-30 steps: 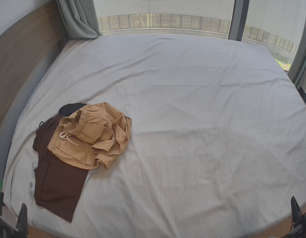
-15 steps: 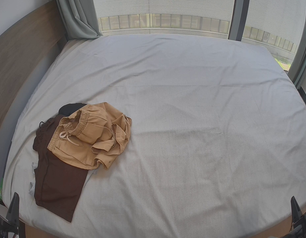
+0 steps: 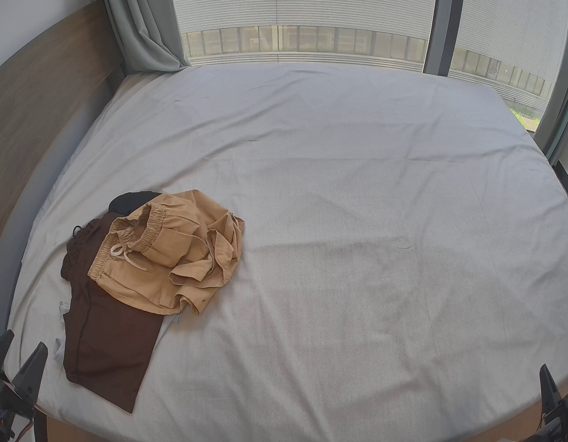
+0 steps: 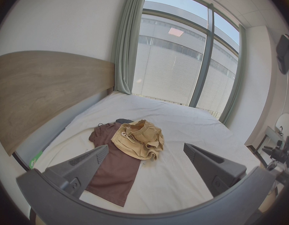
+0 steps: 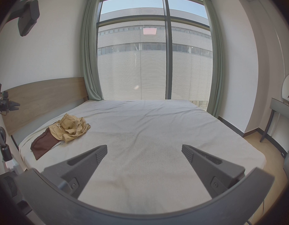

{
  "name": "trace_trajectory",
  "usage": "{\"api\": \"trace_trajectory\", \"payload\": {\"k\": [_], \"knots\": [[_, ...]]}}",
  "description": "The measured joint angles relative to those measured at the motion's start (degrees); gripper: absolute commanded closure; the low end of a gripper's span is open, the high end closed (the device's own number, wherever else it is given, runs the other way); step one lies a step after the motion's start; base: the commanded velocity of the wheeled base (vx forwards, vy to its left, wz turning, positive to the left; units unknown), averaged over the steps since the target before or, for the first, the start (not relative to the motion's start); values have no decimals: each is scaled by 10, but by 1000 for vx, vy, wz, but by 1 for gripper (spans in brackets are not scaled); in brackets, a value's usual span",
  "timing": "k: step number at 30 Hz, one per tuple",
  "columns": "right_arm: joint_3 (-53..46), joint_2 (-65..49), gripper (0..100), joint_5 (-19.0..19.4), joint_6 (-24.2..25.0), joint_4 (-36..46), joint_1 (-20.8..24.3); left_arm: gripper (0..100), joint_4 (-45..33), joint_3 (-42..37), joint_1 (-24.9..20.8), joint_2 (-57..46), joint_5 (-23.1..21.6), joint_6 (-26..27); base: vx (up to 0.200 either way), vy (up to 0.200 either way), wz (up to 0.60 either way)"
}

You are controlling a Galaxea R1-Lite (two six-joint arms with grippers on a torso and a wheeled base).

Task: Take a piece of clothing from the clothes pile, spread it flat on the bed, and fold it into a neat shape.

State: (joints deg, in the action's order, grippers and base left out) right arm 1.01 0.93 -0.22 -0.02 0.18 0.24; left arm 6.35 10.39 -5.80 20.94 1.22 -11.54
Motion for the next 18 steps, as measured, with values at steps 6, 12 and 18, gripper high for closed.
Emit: {"api": "trace_trajectory", "payload": {"k": [6,12,18], "knots": [[0,0,0,0,0,0,0,0,29,22,-4,70,-10,-13,0,0,0],[0,0,0,0,-1,0,0,0,88,38,-3,146,-14,-15,0,0,0],[0,0,0,0,-1,0,0,0,133,55,-1,228,-43,-15,0,0,0]]}}
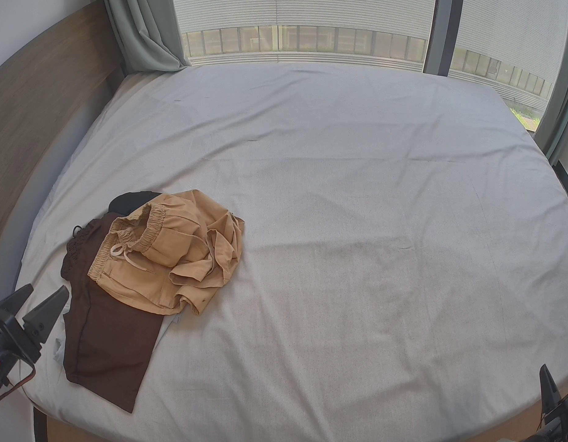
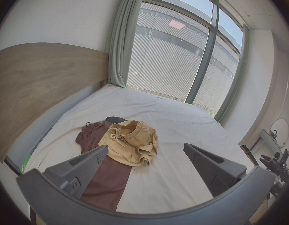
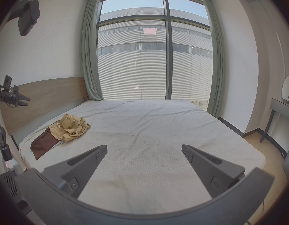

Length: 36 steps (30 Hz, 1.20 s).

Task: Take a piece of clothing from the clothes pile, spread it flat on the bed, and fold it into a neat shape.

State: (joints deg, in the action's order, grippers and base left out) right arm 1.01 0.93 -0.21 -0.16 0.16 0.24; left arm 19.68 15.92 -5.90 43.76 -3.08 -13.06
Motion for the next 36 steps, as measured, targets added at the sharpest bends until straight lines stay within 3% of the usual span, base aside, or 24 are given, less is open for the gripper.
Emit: {"api": "trace_trajectory", "payload": {"k": [6,15,36], "knots": [[0,0,0,0,0,-1,0,0,31,19,6,68,-36,1,0,0,0],[0,0,0,0,-1,-1,0,0,39,68,66,159,-167,9,0,0,0],[0,0,0,0,-1,-1,1,0,62,179,98,335,-261,22,0,0,0]]}}
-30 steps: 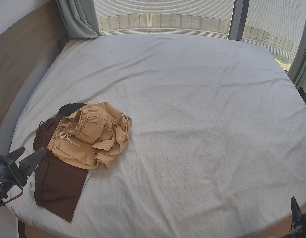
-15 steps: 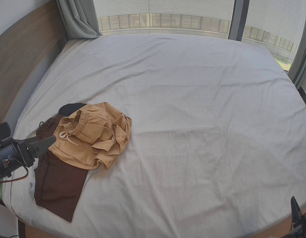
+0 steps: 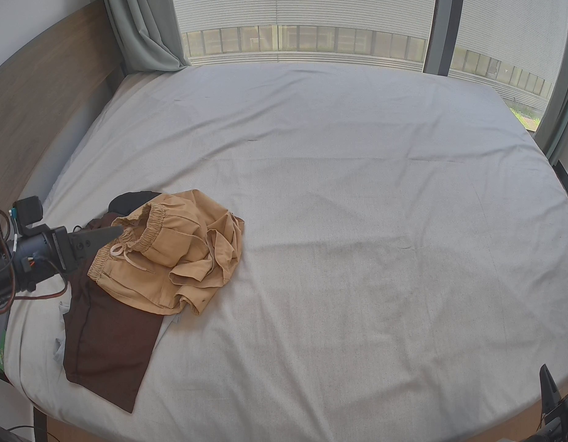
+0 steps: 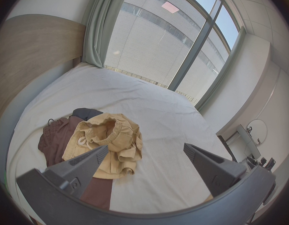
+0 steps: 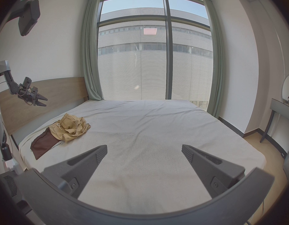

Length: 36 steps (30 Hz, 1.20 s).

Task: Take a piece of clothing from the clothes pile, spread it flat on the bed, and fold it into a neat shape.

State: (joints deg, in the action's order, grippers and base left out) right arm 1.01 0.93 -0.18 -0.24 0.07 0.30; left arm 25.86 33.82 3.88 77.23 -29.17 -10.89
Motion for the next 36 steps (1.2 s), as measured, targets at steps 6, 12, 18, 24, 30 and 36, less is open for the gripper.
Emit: {"api": "trace_trajectory", "payload": {"k": [6,12,18,24,30,36], "knots": [[0,0,0,0,0,0,0,0,21,50,2,65,-6,0,0,0,0],[0,0,0,0,0,0,0,0,24,92,1,122,-12,1,0,0,0],[0,0,0,0,0,0,0,0,33,125,0,177,-15,22,0,0,0],[0,0,0,0,0,0,0,0,50,159,1,227,-24,32,0,0,0],[0,0,0,0,0,0,0,0,53,184,2,267,-31,37,0,0,0],[0,0,0,0,1,0,0,0,57,198,2,301,-38,41,0,0,0]]}}
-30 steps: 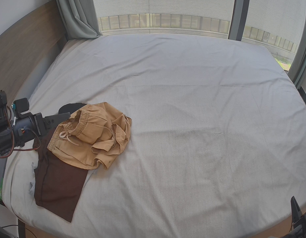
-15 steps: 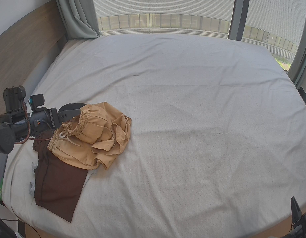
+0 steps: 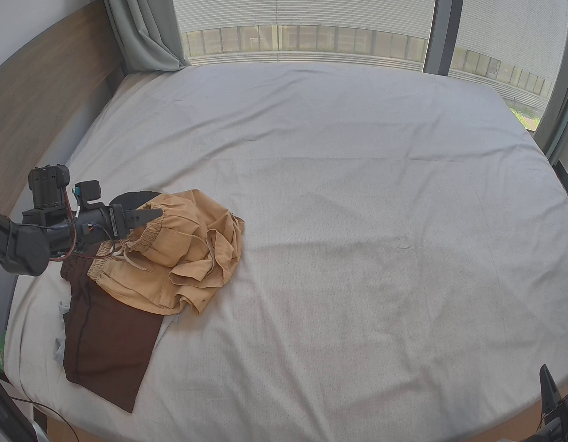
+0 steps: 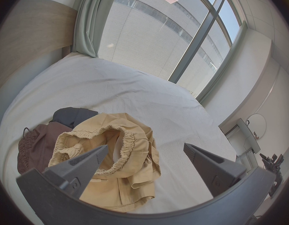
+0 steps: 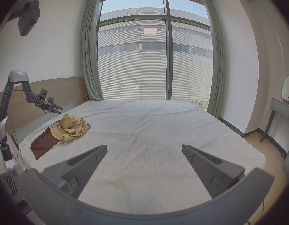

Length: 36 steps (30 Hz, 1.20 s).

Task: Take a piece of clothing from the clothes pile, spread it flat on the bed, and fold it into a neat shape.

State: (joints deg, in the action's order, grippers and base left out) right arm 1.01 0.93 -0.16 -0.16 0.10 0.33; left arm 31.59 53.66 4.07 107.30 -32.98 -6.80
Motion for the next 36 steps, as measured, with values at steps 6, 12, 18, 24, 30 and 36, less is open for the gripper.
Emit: {"api": "trace_trajectory", "payload": {"k": [6,12,18,24,30,36], "knots": [[0,0,0,0,0,0,0,0,20,9,-2,29,-5,0,0,0,0],[0,0,0,0,0,0,0,0,38,16,-4,51,-9,0,0,0,0],[0,0,0,0,0,0,0,0,46,25,-7,72,-9,0,0,0,0],[0,0,0,0,1,0,0,0,87,31,-12,97,-15,0,0,0,0],[0,0,0,0,1,0,0,0,107,33,-26,122,-18,-1,0,0,0],[0,0,0,0,2,0,0,0,124,41,-33,141,-18,-5,0,0,0]]}}
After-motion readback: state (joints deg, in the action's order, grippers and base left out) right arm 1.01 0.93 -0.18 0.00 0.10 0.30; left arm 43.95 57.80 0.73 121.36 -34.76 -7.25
